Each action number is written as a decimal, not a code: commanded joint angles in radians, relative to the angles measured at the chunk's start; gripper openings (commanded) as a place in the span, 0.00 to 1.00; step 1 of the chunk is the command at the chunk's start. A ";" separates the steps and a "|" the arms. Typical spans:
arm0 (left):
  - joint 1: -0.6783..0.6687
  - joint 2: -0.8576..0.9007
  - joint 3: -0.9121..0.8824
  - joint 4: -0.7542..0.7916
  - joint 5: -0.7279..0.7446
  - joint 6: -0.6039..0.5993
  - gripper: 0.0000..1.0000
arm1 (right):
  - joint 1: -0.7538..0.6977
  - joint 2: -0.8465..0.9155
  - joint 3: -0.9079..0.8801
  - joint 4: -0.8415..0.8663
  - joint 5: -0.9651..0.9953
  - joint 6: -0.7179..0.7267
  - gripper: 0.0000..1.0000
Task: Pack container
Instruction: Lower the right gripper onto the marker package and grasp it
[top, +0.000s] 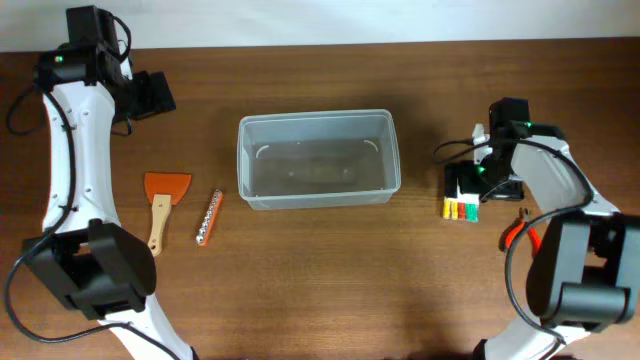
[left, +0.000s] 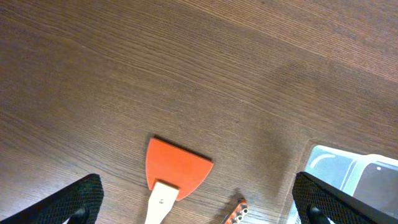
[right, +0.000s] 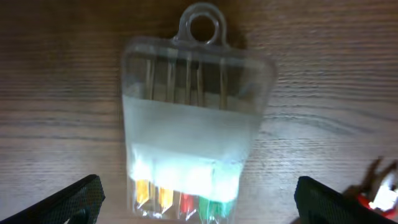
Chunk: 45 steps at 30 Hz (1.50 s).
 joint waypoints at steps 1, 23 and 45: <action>0.002 -0.004 0.011 -0.001 -0.003 0.007 0.99 | 0.005 0.054 -0.012 0.007 -0.011 -0.013 0.99; 0.002 -0.004 0.011 -0.001 -0.003 0.007 0.99 | 0.087 0.127 -0.013 0.101 -0.045 0.040 0.99; 0.002 -0.004 0.011 -0.001 -0.003 0.007 0.99 | 0.018 0.128 -0.013 0.064 -0.021 -0.005 0.99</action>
